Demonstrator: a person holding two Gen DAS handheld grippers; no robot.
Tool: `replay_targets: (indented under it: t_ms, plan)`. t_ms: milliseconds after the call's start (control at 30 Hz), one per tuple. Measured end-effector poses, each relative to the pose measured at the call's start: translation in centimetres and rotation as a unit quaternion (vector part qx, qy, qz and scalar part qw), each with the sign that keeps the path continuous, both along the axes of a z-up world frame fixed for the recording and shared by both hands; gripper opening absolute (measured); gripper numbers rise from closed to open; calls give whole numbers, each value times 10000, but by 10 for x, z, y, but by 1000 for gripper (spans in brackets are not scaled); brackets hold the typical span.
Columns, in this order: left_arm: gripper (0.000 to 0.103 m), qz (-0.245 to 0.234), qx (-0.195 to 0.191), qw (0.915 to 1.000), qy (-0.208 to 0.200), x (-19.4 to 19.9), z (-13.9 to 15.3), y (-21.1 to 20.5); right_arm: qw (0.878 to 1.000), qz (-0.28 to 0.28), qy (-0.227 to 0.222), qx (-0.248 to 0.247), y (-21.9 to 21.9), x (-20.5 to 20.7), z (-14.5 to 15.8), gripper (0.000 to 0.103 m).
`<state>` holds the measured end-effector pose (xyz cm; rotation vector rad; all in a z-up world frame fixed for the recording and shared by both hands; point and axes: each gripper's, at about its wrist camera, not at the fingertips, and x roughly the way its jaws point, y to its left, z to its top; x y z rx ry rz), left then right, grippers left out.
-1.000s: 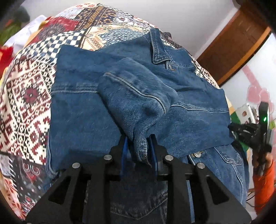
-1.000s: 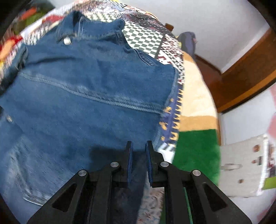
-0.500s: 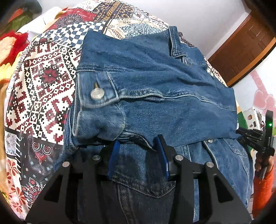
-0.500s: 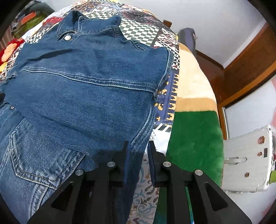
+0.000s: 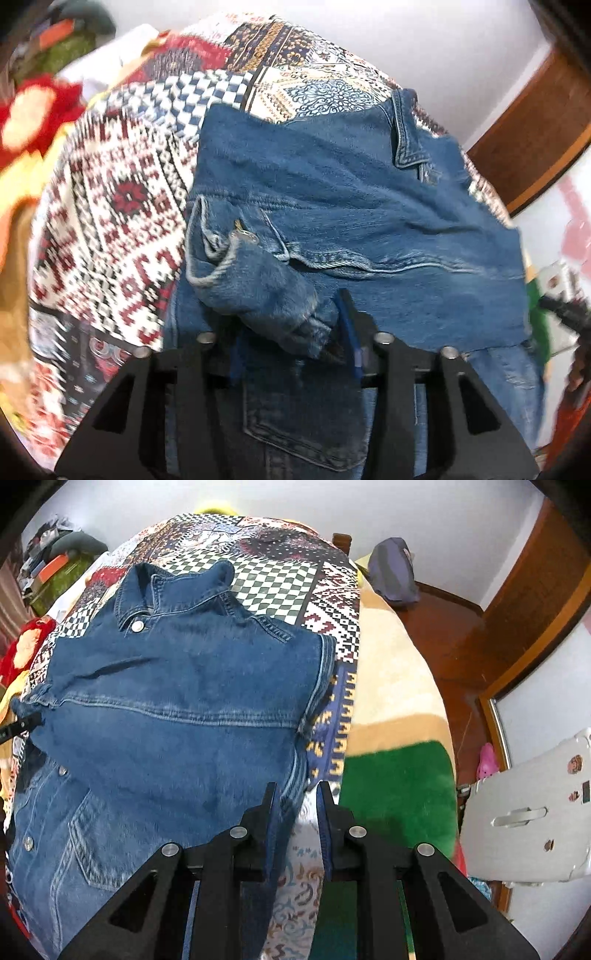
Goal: Fold large clothes
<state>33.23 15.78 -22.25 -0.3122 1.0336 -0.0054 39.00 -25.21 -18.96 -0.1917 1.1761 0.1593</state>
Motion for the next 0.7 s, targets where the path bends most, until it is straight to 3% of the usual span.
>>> replay_targets:
  t_ms: [133, 200, 267, 433, 500, 533, 567, 700]
  plan:
    - [32, -77, 524, 9969, -573, -8, 33, -5, 9999, -64, -26, -85, 10, 13, -14, 15]
    - [32, -76, 613, 9960, -638, -10, 38, -1, 9999, -35, 105, -129, 13, 15, -26, 15]
    - [32, -121, 639, 9964, -539, -9, 33, 5, 9997, 2, 151, -179, 16, 15, -39, 15]
    - [33, -65, 497, 9987, -18, -12, -9, 12, 9990, 165, -131, -403, 20, 1, -43, 19]
    - [39, -26, 480, 9988, 125, -15, -25, 11, 9983, 26, -139, -560, 16, -4, -46, 42]
    - [40, 7, 445, 9989, 115, -17, -27, 13, 9965, -138, -228, -793, 12, -6, -47, 71]
    - [42, 47, 394, 9992, 107, -20, -27, 16, 9945, -293, -325, -952, 6, -8, -48, 92]
    - [58, 120, 345, 9993, 64, -33, -16, 25, 9977, -639, -47, -202, -23, -12, -47, 93]
